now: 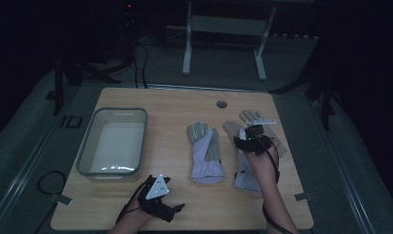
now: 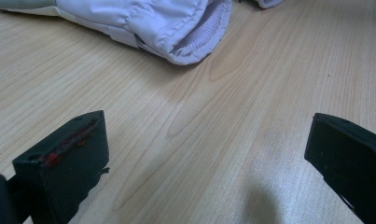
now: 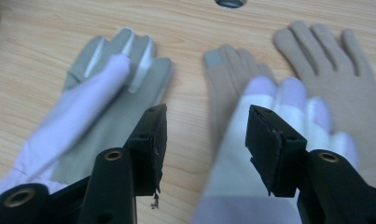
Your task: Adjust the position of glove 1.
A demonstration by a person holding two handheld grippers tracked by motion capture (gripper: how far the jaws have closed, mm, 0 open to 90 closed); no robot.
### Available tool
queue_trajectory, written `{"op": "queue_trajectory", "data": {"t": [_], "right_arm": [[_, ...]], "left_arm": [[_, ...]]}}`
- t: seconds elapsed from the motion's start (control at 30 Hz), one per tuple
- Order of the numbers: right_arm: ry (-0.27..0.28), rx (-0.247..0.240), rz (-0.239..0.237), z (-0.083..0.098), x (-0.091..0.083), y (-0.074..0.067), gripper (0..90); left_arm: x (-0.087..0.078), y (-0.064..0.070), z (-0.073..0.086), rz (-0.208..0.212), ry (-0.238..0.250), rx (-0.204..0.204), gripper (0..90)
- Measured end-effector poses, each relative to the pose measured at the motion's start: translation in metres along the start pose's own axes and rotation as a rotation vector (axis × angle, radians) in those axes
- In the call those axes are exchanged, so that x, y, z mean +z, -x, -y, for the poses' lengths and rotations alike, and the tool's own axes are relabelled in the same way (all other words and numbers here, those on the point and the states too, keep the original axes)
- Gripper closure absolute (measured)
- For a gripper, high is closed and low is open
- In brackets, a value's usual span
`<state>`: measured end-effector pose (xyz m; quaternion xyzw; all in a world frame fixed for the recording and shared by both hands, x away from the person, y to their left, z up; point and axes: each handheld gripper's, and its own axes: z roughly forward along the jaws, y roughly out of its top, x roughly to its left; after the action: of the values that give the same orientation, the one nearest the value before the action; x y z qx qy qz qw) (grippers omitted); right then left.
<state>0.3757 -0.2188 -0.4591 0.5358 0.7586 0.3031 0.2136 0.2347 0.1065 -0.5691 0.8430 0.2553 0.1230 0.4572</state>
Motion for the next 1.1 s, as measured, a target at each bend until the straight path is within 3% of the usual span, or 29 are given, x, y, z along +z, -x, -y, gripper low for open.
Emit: {"op": "queue_trajectory", "data": {"t": [0.33,0.57,0.7,1.1], "right_arm": [[-0.023,-0.006,0.019,0.018,-0.019,0.036,47.7],[-0.049,0.001,-0.011,0.037,-0.021,0.045,47.1],[-0.082,0.010,-0.019,0.054,-0.015,0.048,46.6],[-0.133,0.001,-0.030,0.074,0.014,0.052,48.6]], "left_arm": [[0.000,0.000,0.000,-0.002,-0.003,0.001,0.0],[0.000,0.000,0.000,-0.002,-0.004,-0.001,0.0],[0.000,0.000,0.000,-0.002,-0.004,-0.002,0.0],[0.000,0.001,0.000,-0.004,-0.006,0.002,0.0]]}}
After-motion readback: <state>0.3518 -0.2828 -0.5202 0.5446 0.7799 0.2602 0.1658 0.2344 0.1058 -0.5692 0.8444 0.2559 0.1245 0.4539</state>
